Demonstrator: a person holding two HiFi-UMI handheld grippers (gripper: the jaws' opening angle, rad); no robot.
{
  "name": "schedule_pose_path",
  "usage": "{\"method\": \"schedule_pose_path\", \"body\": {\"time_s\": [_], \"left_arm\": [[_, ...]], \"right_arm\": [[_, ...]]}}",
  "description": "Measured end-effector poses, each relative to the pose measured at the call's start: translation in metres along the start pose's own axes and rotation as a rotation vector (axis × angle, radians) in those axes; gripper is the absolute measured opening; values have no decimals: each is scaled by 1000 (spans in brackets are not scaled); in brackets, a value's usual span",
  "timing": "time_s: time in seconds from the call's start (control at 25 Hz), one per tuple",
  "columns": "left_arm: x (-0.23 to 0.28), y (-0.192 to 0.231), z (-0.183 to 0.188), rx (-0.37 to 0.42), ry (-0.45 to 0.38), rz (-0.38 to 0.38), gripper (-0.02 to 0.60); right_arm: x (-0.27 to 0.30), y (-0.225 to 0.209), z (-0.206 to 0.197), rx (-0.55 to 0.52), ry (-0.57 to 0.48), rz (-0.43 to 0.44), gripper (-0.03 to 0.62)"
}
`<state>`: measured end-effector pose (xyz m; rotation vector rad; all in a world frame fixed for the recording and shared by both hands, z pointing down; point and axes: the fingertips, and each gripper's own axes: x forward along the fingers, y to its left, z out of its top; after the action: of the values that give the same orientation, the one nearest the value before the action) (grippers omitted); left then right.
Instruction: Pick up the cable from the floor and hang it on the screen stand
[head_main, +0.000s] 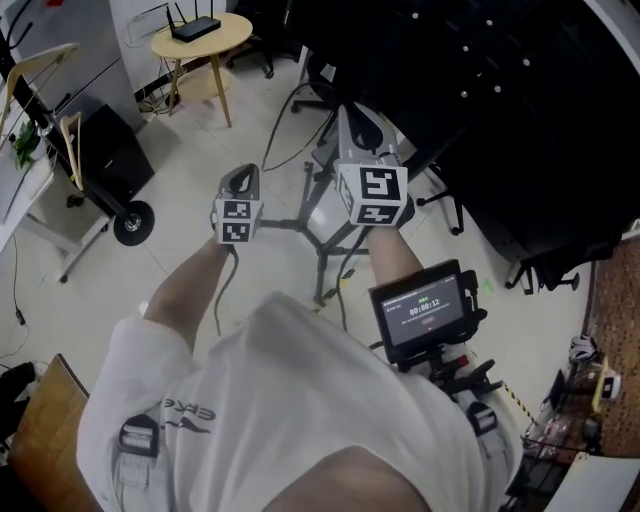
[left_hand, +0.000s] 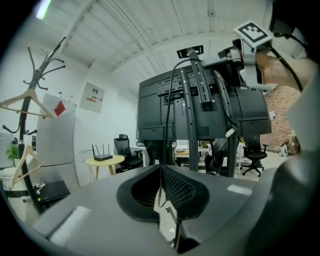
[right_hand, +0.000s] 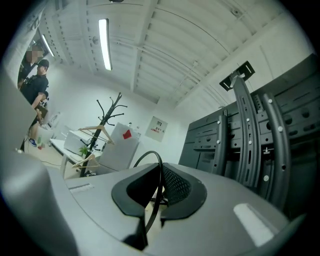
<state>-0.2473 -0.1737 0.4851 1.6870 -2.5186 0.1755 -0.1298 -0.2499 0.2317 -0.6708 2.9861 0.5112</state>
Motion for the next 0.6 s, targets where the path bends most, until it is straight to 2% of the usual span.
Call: {"method": "schedule_pose_path", "body": {"time_s": [0.12, 0.28, 0.4, 0.6], "left_arm": [[7, -21, -9, 20, 33, -42, 9], [23, -27, -31, 26, 85, -73, 77], [32, -30, -37, 39, 105, -96, 103], [44, -41, -49, 52, 122, -120, 117]], "right_arm": [[-10, -11, 23, 7, -32, -2, 37], [-14, -14, 45, -7, -64, -7, 35], [-17, -17, 59, -5, -82, -10, 35], [-25, -26, 74, 4, -107, -27, 35]]}}
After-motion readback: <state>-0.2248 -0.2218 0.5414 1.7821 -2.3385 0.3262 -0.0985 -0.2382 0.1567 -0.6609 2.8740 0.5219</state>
